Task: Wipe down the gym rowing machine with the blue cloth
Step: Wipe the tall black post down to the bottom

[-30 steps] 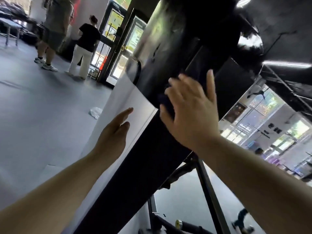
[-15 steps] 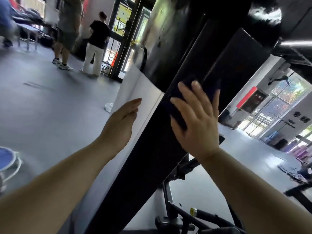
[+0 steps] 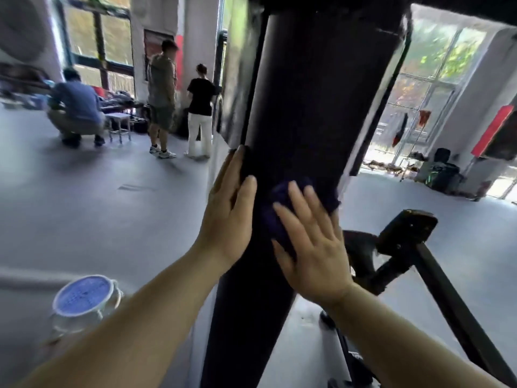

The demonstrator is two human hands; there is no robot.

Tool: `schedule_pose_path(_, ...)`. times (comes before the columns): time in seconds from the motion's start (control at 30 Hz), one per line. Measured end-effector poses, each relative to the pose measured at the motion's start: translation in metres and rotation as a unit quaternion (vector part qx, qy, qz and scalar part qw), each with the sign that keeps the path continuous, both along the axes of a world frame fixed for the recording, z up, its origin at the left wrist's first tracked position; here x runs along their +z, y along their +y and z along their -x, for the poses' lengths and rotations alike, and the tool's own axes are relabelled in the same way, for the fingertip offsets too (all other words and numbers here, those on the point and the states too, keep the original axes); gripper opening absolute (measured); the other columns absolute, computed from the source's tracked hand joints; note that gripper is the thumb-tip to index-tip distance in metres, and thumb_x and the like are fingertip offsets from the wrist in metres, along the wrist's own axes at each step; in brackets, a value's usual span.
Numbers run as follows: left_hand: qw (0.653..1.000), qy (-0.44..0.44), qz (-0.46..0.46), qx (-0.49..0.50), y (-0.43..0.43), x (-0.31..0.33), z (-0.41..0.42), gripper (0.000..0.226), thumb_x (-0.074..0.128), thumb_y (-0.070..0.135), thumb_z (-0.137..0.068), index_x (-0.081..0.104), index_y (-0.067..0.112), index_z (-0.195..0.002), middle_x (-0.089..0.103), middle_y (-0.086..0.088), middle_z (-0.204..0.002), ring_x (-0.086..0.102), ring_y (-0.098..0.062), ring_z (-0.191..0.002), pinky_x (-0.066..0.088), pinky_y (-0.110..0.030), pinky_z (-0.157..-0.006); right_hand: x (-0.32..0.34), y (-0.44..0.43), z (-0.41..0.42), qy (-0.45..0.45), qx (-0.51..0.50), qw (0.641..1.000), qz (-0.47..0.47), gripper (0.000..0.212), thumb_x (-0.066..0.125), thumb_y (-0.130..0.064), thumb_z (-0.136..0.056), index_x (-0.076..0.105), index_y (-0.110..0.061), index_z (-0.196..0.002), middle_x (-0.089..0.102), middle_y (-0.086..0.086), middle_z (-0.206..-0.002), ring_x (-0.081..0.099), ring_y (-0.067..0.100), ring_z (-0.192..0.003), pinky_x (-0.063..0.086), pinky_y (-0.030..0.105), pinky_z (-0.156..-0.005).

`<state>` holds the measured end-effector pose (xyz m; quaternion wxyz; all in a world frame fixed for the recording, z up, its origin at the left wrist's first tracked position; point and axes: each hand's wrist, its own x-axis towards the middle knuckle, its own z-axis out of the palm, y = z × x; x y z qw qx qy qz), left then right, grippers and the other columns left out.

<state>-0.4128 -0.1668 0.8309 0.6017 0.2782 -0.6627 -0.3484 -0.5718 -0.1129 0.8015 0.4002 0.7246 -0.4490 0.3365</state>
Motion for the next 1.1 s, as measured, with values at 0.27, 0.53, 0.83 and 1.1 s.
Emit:
schedule_pose_path(0.27, 0.995, -0.036, -0.024, 0.095, 0.008, -0.036, 0.022, 0.053, 0.020, 0.059, -0.093, 0.008, 0.058, -0.145, 0.013, 0.027, -0.160, 0.010, 0.010, -0.145, 0.015, -0.038, -0.123, 0.065, -0.013, 0.002, -0.205, 0.074, 0.974, 0.062, 0.049, 0.046, -0.021, -0.098, 0.038, -0.012, -0.145, 0.020, 0.011, -0.159, 0.017, 0.030, -0.150, 0.024, 0.057, -0.117)
schedule_pose_path(0.53, 0.962, -0.085, 0.142, 0.218, -0.002, -0.009, 0.025, 0.055, 0.020, 0.044, -0.098, 0.006, 0.031, -0.150, 0.005, -0.002, -0.165, 0.000, -0.002, -0.149, 0.002, -0.013, -0.117, -0.051, 0.004, -0.024, -0.492, 0.126, 0.858, -0.076, 0.065, 0.038, -0.041, -0.095, 0.006, -0.048, -0.151, 0.017, -0.005, -0.164, 0.016, 0.011, -0.150, 0.023, 0.042, -0.120)
schedule_pose_path(0.83, 0.956, -0.060, 0.211, 0.196, -0.015, -0.013, 0.035, 0.058, 0.030, 0.034, -0.101, 0.008, 0.019, -0.152, 0.013, -0.003, -0.161, 0.004, -0.003, -0.149, 0.011, -0.029, -0.122, 0.009, -0.020, -0.033, -0.521, 0.130, 0.841, 0.065, 0.058, 0.041, -0.033, -0.097, 0.026, -0.019, -0.152, 0.037, 0.007, -0.155, 0.032, 0.019, -0.145, 0.031, 0.048, -0.116)
schedule_pose_path(1.1, 0.958, -0.055, 0.226, 0.169, -0.022, -0.063, 0.031, 0.062, 0.021, 0.052, -0.102, 0.010, 0.020, -0.154, 0.012, 0.002, -0.160, 0.011, -0.011, -0.151, 0.016, -0.037, -0.123, -0.030, -0.014, -0.038, -0.567, 0.114, 0.815, 0.038, 0.061, 0.041, -0.042, -0.094, 0.031, -0.021, -0.151, 0.044, -0.002, -0.149, 0.039, 0.013, -0.139, 0.034, 0.044, -0.114)
